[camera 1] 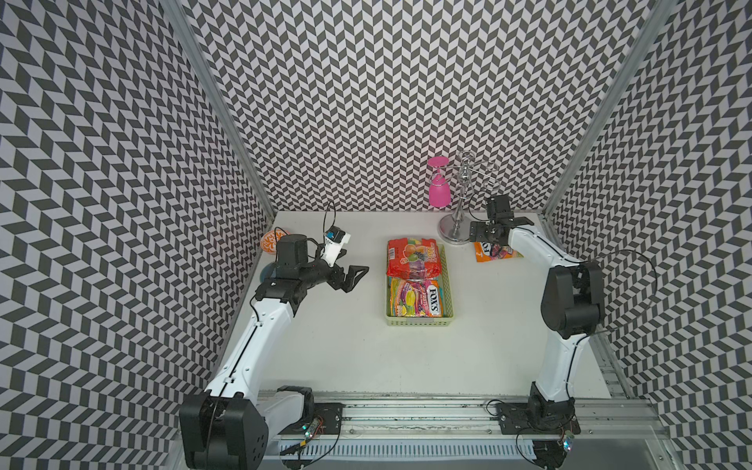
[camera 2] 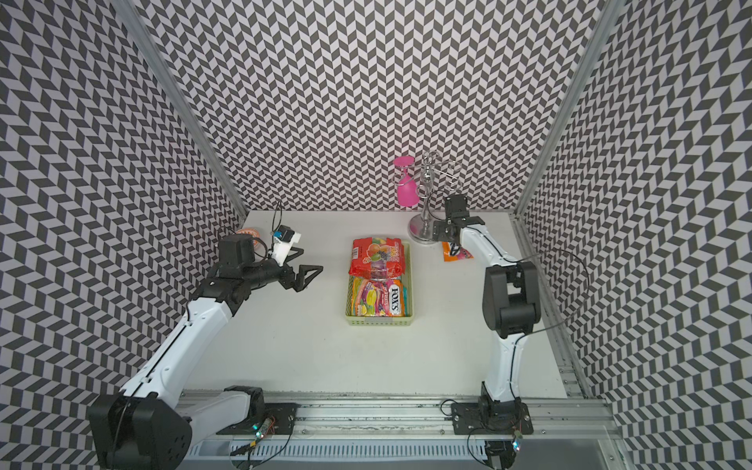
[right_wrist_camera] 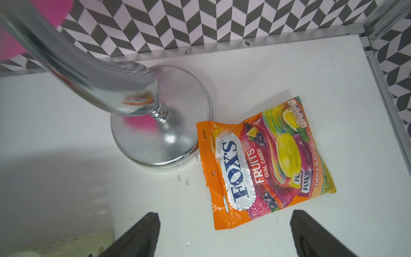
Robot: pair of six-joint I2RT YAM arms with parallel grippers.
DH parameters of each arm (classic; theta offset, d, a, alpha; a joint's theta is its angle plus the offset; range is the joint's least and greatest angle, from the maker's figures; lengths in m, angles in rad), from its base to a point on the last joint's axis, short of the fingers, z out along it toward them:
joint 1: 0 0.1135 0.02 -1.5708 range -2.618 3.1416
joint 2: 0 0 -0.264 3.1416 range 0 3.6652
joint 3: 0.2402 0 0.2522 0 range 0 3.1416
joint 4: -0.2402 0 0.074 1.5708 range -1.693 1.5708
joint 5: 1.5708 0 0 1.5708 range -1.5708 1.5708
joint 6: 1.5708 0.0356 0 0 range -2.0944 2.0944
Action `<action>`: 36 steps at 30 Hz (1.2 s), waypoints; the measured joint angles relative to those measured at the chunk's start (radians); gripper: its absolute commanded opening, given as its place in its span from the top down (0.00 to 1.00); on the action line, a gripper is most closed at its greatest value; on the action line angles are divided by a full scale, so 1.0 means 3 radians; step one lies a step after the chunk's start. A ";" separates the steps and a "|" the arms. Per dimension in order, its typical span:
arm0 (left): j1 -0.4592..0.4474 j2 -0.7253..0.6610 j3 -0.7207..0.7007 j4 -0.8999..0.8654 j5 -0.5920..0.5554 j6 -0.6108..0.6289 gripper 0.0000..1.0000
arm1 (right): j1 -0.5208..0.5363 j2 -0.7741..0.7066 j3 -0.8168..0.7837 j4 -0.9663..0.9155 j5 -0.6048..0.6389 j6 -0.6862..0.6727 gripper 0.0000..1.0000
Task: Put the candies in the basket
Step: Pick up the candy at the center of the board.
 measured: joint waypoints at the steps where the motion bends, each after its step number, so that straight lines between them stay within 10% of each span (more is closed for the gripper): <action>1: 0.0000 0.0000 0.0000 0.0001 0.0000 0.0000 0.01 | 0.0020 0.0031 -0.0008 0.0010 0.0060 -0.0009 0.05; 19: 0.0000 0.0005 0.0000 0.0009 0.0011 -0.0014 0.01 | 0.0221 -0.0045 -0.0971 0.1052 0.0741 -0.0479 0.05; 36: 0.0000 0.0005 0.0000 0.0014 0.0011 -0.0015 0.01 | 0.0361 0.0655 -0.0456 0.1225 0.1241 -0.0683 0.23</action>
